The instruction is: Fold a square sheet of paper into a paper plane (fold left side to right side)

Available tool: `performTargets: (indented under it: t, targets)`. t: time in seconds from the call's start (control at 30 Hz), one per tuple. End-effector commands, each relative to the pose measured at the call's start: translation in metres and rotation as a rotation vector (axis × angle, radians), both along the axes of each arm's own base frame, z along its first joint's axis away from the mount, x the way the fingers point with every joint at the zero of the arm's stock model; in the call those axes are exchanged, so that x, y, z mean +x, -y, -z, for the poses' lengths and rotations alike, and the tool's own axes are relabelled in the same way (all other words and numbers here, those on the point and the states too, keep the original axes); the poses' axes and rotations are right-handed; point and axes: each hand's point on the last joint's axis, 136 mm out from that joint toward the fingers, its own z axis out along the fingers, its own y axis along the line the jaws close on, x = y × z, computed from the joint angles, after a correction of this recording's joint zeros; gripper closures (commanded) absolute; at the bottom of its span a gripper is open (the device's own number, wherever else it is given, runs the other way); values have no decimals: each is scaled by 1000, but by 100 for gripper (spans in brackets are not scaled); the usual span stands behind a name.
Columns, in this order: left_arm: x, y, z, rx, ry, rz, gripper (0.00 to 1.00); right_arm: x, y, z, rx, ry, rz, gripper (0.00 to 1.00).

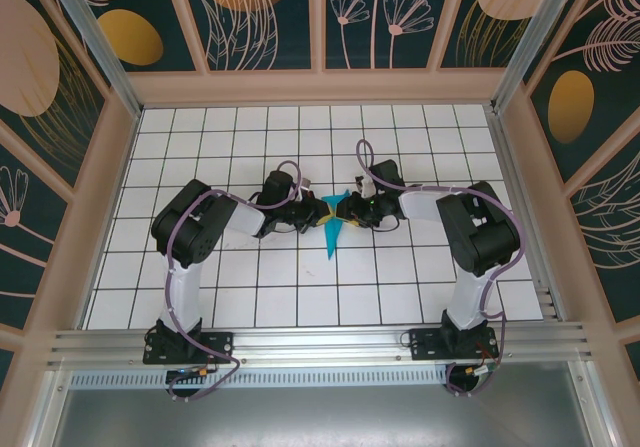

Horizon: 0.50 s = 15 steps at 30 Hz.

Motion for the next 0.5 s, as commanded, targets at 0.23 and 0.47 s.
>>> performTargets:
  t: [0.23,0.47]
  targets:
    - [4,-11,-2,20,37,-16,100,2,4,-15,26,35,5,58]
    - [8,-19,-1,40,60,-17,100,3,12,-22,25,52,20,53]
